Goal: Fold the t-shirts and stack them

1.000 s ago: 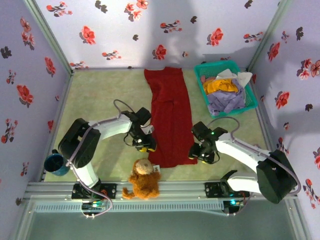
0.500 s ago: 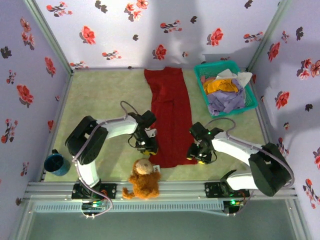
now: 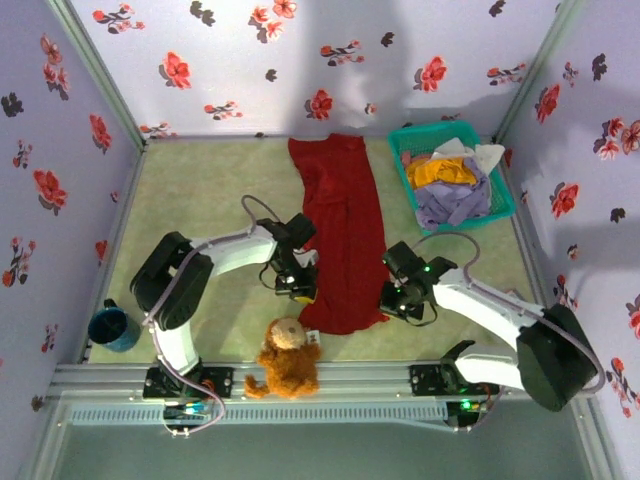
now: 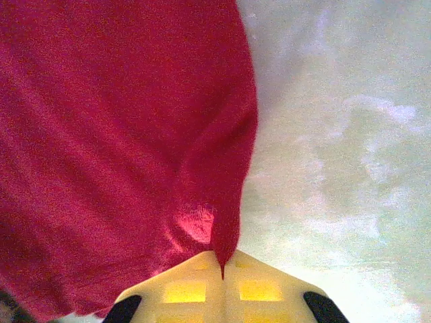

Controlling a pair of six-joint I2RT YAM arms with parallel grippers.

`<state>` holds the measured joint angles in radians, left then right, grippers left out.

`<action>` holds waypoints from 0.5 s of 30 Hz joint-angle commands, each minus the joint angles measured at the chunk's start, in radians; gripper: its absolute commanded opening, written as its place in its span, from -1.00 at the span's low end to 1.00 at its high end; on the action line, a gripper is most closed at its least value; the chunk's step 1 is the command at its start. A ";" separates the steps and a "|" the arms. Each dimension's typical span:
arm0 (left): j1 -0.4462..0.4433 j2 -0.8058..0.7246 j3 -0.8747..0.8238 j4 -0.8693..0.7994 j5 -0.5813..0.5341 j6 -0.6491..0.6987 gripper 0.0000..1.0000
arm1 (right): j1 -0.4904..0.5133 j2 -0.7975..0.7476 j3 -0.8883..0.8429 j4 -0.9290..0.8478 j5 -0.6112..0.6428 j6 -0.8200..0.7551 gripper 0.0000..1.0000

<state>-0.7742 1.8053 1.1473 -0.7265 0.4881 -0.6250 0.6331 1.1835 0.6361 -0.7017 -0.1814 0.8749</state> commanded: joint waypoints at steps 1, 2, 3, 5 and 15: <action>0.011 -0.051 0.038 -0.068 0.030 -0.037 -1.00 | 0.001 -0.033 0.050 -0.052 0.032 0.013 -1.00; 0.018 -0.056 0.040 -0.074 0.037 -0.047 -1.00 | 0.000 -0.031 0.064 -0.057 0.037 0.010 -1.00; 0.028 -0.062 0.040 -0.071 0.048 -0.062 -1.00 | -0.003 -0.026 0.079 -0.060 0.043 0.006 -1.00; 0.054 -0.070 0.052 -0.059 0.071 -0.083 -1.00 | -0.019 -0.008 0.110 -0.056 0.052 -0.010 -1.00; 0.179 0.004 0.201 -0.032 0.158 -0.107 -1.00 | -0.178 0.248 0.354 0.001 0.062 -0.161 -1.00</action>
<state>-0.6308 1.7763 1.2850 -0.7586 0.6044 -0.7174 0.4873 1.3766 0.9230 -0.7189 -0.1444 0.7830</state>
